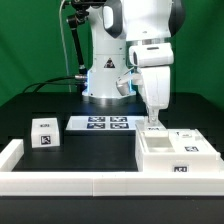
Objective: Assemble cabinet
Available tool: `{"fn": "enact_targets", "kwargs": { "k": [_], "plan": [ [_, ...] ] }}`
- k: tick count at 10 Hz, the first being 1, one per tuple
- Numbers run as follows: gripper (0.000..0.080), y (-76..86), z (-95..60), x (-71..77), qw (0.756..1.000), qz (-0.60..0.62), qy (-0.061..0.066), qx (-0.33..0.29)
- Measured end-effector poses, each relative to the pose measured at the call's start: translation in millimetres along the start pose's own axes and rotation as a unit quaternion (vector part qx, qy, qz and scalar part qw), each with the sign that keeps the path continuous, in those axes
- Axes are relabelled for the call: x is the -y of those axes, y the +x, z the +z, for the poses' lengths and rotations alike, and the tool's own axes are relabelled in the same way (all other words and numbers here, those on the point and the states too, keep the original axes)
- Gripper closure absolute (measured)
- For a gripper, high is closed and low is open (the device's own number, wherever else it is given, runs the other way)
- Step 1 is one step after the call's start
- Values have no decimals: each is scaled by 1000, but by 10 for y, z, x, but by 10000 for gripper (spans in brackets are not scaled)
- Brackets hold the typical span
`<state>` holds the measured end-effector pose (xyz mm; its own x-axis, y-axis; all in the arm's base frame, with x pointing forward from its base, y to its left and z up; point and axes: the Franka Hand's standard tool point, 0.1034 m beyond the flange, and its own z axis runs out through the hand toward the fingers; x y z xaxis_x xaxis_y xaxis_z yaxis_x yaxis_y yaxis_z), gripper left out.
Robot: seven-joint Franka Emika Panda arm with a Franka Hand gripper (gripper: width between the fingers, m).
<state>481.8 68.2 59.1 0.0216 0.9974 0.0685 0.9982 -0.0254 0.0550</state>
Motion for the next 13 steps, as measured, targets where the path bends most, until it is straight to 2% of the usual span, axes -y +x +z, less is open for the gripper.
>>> {"fn": "enact_targets", "kwargs": {
  "k": [2,4,6,11,13],
  "plan": [
    [730,33,-27,-185,1000,4,8,6],
    [730,7,17,-271,1000,5,18,7],
    [730,-18,19,-447,1000,-21,13,2],
    [730,-40,19,-462,999,-33,13,2],
    [730,-20,22,-545,1000,-22,12,1]
  ]
}}
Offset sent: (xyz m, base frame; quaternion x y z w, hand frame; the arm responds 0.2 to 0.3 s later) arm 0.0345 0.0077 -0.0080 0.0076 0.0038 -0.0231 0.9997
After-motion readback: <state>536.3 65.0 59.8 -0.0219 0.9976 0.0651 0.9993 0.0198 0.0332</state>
